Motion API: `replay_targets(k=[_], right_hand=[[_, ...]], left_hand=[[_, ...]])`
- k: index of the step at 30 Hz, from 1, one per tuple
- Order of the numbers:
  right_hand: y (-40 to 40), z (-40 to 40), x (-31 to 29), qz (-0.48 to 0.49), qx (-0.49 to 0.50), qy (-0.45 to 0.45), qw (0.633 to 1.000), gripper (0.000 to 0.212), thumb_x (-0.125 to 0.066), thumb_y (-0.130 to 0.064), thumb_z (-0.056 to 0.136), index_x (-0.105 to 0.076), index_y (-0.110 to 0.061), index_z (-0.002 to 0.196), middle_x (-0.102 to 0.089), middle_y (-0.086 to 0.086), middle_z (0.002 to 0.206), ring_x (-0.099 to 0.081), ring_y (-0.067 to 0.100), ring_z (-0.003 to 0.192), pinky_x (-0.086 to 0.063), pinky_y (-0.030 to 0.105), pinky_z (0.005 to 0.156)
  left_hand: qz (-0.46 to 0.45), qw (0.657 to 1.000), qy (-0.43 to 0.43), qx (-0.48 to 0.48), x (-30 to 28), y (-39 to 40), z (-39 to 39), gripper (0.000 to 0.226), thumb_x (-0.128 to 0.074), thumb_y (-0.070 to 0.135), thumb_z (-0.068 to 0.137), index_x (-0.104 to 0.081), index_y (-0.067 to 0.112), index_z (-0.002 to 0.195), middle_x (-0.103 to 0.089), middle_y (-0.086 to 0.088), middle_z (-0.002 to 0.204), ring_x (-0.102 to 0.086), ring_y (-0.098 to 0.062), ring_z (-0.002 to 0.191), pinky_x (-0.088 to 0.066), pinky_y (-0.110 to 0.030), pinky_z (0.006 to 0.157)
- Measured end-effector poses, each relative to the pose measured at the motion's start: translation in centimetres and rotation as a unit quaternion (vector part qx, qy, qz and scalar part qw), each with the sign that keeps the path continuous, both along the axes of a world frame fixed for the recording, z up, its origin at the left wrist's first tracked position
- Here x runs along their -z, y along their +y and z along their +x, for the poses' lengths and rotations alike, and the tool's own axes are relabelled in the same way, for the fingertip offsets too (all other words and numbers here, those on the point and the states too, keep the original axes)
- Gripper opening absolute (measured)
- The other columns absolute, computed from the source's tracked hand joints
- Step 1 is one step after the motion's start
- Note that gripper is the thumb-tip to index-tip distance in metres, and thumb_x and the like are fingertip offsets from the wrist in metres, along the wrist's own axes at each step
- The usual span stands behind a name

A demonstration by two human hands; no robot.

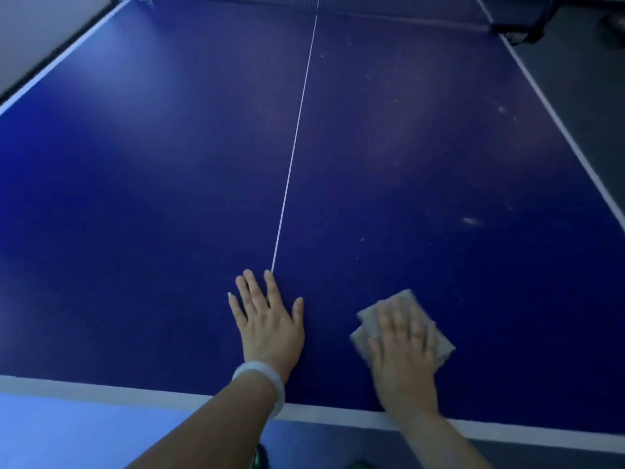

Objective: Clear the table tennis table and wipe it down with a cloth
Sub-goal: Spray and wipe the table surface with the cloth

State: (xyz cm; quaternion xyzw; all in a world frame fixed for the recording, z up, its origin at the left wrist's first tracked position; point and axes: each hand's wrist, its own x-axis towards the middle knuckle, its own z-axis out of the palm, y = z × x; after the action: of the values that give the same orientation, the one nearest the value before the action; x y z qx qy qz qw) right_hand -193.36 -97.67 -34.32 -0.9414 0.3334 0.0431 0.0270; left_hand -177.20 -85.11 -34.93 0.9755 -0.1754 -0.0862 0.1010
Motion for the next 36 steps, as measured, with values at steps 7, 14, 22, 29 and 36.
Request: replay_targets(k=[7,14,22,29,36], right_hand=[[-5.6,4.4,0.7,-0.002,-0.255,0.026,0.967,0.058,-0.007,-0.036,0.1,0.0,-0.019,0.155,0.003,0.007,0.163,0.001,0.031,0.15,-0.009,0.058,0.118],[-10.7,4.2,0.4,0.005,0.085,-0.024,0.996,0.059,-0.01,-0.041,0.102,-0.016,-0.017,0.156,-0.008,0.01,0.163,-0.009,0.033,0.15,-0.008,0.059,0.118],[-8.2,12.5,1.2,0.01,-0.26,0.011,0.966,0.059,-0.003,-0.042,0.101,0.004,-0.023,0.156,0.011,0.001,0.163,0.018,0.025,0.149,0.005,0.055,0.119],[-16.6,9.3,0.9,0.025,0.096,0.0,0.995,0.06,-0.011,-0.043,0.101,0.001,-0.022,0.156,0.004,0.005,0.164,0.005,0.029,0.15,-0.001,0.058,0.119],[-5.3,16.6,1.6,0.03,-0.167,-0.034,0.985,0.059,-0.015,-0.045,0.102,-0.001,-0.025,0.156,0.008,0.003,0.163,0.013,0.028,0.15,0.01,0.054,0.119]], left_hand=[[0.051,0.998,-0.03,-0.01,1.0,-0.5,-0.1,0.076,0.006,0.057,0.091,0.004,0.014,0.154,0.011,-0.019,0.16,0.016,-0.031,0.148,0.009,-0.051,0.119],[0.048,0.998,-0.023,-0.018,0.9,-0.8,-0.1,0.076,0.006,0.056,0.09,0.007,0.015,0.153,0.015,-0.016,0.16,0.021,-0.027,0.147,0.01,-0.049,0.12],[0.043,0.998,-0.031,-0.025,0.7,-0.8,-0.4,0.078,0.007,0.058,0.089,0.002,0.018,0.155,0.013,-0.014,0.161,0.022,-0.025,0.147,0.009,-0.047,0.12],[0.032,0.999,-0.03,-0.026,0.7,-0.7,-0.4,0.076,0.003,0.058,0.091,0.001,0.016,0.154,0.011,-0.013,0.161,0.022,-0.023,0.147,0.01,-0.047,0.12],[0.043,0.998,-0.028,-0.026,0.4,-0.8,-0.3,0.077,0.002,0.058,0.09,-0.002,0.017,0.155,0.009,-0.014,0.161,0.019,-0.025,0.148,0.007,-0.047,0.121]])
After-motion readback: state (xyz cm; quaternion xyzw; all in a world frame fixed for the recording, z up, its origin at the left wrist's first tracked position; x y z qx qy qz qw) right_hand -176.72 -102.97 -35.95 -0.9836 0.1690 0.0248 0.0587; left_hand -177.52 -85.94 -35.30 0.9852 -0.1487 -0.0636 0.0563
